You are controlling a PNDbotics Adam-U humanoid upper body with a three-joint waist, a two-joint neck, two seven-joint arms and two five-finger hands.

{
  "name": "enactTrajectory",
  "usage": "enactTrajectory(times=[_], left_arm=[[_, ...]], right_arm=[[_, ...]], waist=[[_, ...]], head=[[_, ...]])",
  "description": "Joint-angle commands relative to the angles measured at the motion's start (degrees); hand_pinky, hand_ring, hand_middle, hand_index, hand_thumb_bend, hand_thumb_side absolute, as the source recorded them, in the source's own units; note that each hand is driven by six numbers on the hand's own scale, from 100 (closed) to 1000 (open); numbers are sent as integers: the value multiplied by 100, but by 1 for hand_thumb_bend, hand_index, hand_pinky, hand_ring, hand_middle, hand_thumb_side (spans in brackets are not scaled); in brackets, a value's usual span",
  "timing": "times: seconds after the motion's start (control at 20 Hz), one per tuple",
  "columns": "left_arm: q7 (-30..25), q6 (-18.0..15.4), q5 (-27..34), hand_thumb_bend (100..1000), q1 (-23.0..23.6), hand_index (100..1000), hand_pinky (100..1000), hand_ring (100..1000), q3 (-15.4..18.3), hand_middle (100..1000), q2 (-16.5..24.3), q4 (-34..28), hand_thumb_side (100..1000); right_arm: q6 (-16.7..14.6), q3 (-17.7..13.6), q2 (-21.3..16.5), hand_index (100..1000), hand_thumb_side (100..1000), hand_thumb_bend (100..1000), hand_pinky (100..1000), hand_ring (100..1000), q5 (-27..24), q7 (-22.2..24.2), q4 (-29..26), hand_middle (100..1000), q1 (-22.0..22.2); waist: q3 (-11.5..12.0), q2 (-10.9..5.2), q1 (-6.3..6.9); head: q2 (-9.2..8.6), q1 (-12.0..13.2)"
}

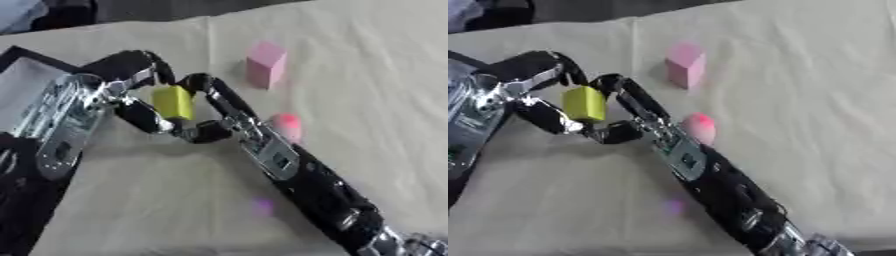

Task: Pick up the objects with one hand, pass them to the other hand, and then place them into the box on the other side of the table.

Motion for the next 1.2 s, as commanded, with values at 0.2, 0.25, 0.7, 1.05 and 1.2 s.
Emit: enactTrajectory(times=[0.2, 0.25, 0.7, 1.05, 1.2], left_arm=[[247, 19, 35, 378, -100, 583, 708, 625, 4, 565, 33, 5, 272], [275, 23, 43, 369, -96, 570, 706, 620, 1, 555, 31, 6, 270], [307, -14, 36, 330, -52, 519, 689, 594, -20, 511, 44, -111, 133], [256, 6, -162, 327, -23, 458, 664, 568, -39, 455, 85, -342, 100], [183, 4, -260, 332, -12, 437, 656, 560, -50, 440, 100, -447, 100]], right_arm=[[-31, 9, 20, 616, 100, 100, 791, 500, -62, 66, -10, 460, -18], [-34, 9, 20, 616, 100, 100, 791, 500, -58, 71, -8, 468, -17], [-33, 8, 26, 626, 100, 146, 793, 505, -15, 90, -14, 476, -17], [12, -2, 18, 654, 100, 327, 804, 525, 40, 52, -70, 498, -28], [43, -7, 11, 670, 100, 443, 809, 539, 94, -1, -101, 513, -33]], waist=[[-4, -194, 77], [-6, -194, 76], [-12, -192, 68], [-5, -192, 54], [-4, -192, 45]], head=[[-9, 1], [-9, 0], [-9, -8], [-9, -10], [-9, -7]])
